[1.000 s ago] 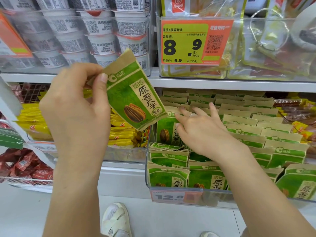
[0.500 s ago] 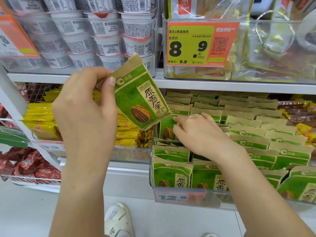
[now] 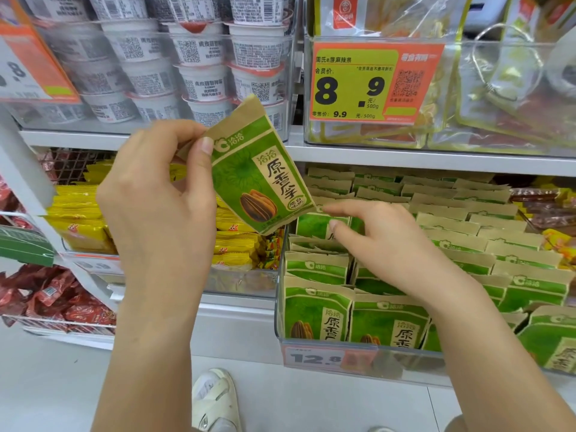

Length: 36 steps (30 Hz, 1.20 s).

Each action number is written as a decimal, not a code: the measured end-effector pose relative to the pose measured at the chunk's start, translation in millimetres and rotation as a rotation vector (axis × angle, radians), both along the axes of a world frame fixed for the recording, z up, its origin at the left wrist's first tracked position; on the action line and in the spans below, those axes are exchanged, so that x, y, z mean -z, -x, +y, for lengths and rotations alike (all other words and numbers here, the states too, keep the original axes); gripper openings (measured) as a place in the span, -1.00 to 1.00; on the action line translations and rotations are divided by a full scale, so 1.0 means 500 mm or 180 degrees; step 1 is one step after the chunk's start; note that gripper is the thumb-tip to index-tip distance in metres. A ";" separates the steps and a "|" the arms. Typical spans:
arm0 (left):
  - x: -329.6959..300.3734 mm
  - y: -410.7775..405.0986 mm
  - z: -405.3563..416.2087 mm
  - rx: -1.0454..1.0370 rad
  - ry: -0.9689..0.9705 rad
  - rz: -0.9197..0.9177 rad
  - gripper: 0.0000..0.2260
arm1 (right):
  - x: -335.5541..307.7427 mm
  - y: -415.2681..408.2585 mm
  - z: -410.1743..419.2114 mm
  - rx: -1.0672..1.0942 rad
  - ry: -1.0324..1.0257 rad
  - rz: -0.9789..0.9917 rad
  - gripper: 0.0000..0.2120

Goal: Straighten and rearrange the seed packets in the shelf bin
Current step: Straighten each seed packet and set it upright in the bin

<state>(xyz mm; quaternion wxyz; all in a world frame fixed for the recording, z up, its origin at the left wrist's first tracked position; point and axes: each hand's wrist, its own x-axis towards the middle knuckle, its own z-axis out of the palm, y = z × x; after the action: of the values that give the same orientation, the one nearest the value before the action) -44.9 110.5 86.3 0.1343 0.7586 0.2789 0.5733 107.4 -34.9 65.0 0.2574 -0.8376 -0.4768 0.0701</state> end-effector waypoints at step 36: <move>0.106 -0.106 -0.069 0.1389 0.0344 0.2626 -0.65 | -0.007 -0.046 -0.068 0.0551 -0.2133 0.0489 -0.70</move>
<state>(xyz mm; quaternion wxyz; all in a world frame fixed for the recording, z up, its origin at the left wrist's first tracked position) 8.0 75.9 33.4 0.1688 0.9560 0.1725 0.1668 130.5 -68.7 68.7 0.5580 -0.7362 -0.3799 -0.0495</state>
